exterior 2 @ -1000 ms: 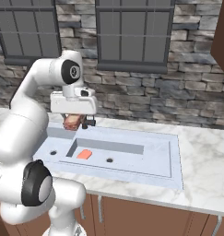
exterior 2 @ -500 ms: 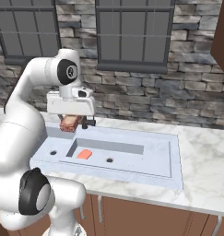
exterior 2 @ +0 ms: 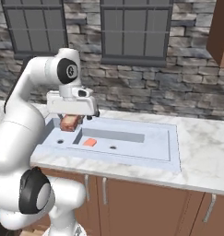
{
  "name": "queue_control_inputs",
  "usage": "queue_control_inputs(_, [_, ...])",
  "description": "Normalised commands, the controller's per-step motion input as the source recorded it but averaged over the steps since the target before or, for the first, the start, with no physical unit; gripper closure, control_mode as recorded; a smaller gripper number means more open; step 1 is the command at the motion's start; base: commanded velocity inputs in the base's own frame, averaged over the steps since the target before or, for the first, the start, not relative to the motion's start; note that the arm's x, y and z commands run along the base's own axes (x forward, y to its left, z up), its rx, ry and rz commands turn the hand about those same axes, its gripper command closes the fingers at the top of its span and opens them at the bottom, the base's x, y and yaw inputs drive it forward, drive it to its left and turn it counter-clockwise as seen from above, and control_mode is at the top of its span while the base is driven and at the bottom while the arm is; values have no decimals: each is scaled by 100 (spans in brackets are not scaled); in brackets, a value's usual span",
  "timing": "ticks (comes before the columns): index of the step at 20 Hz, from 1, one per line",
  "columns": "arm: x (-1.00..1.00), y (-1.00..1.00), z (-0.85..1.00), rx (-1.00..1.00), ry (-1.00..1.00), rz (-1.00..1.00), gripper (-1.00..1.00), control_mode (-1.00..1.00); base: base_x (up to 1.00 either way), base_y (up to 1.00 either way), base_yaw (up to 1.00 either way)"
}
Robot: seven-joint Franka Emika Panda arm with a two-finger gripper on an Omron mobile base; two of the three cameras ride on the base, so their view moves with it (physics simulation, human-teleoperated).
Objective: Pick up the bar soap and bar soap from the sink, and place them back in the cabinet, and close the cabinet door.
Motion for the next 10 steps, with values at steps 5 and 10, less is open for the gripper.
queue_control_inputs(5, [0, 0, 0, 0, 0, 0, 100, 100, -58, -35, 0])
queue_control_inputs(10, [0, 0, 0, 0, 0, 0, 100, 100, -32, -60, 0])
